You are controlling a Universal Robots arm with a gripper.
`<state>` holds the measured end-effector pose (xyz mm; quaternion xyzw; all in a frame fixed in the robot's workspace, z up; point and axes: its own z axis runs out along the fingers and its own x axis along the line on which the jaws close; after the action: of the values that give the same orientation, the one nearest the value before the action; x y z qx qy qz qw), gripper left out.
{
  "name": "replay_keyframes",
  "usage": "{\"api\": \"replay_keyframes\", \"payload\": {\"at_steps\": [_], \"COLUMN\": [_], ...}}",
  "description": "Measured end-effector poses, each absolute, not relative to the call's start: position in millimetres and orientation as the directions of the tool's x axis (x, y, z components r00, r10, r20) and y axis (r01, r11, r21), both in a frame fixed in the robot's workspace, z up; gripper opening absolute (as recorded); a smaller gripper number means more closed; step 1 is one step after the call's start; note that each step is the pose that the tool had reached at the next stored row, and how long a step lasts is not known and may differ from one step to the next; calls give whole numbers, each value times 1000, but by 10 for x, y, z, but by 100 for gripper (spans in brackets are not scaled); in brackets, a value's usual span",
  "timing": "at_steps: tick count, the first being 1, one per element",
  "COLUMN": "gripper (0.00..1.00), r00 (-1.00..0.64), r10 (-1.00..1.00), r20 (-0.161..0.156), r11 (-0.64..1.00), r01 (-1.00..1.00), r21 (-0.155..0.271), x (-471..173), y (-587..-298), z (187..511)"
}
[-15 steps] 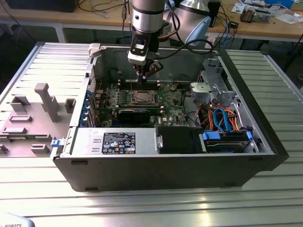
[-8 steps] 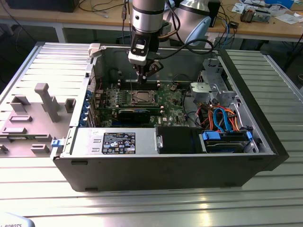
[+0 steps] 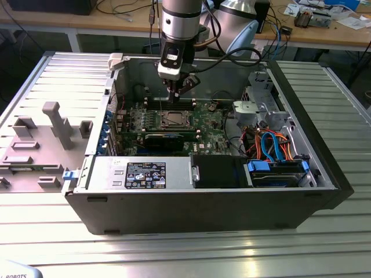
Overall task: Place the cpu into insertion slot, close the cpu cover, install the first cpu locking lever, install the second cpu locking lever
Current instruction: 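Install the first cpu locking lever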
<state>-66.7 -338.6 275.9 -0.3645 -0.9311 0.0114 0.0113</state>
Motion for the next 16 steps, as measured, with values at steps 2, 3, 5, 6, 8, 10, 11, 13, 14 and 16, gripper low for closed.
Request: {"api": "replay_keyframes", "payload": {"at_steps": [2,3,5,6,8,10,11,13,14,16], "gripper": [11,11,11,11,11,11,11,11,11,11], "r00": [-736,-737,-740,-742,-745,-747,-749,-752,-754,-756], "r10": [677,676,672,670,667,665,663,659,657,654], "r20": [13,13,13,13,13,13,13,13,13,13], "r11": [736,737,740,742,745,747,749,752,754,756], "r01": [676,675,671,670,666,664,662,658,656,654], "r21": [-30,-29,-30,-29,-29,-30,-29,-30,-30,-29], "x": [-667,-667,-667,-668,-668,-667,-667,-667,-668,-667], "y": [-3386,-3386,-3386,-3386,-3386,-3386,-3386,-3386,-3386,-3386], "z": [2759,2759,2759,2759,2759,2759,2759,2759,2759,2759]}}
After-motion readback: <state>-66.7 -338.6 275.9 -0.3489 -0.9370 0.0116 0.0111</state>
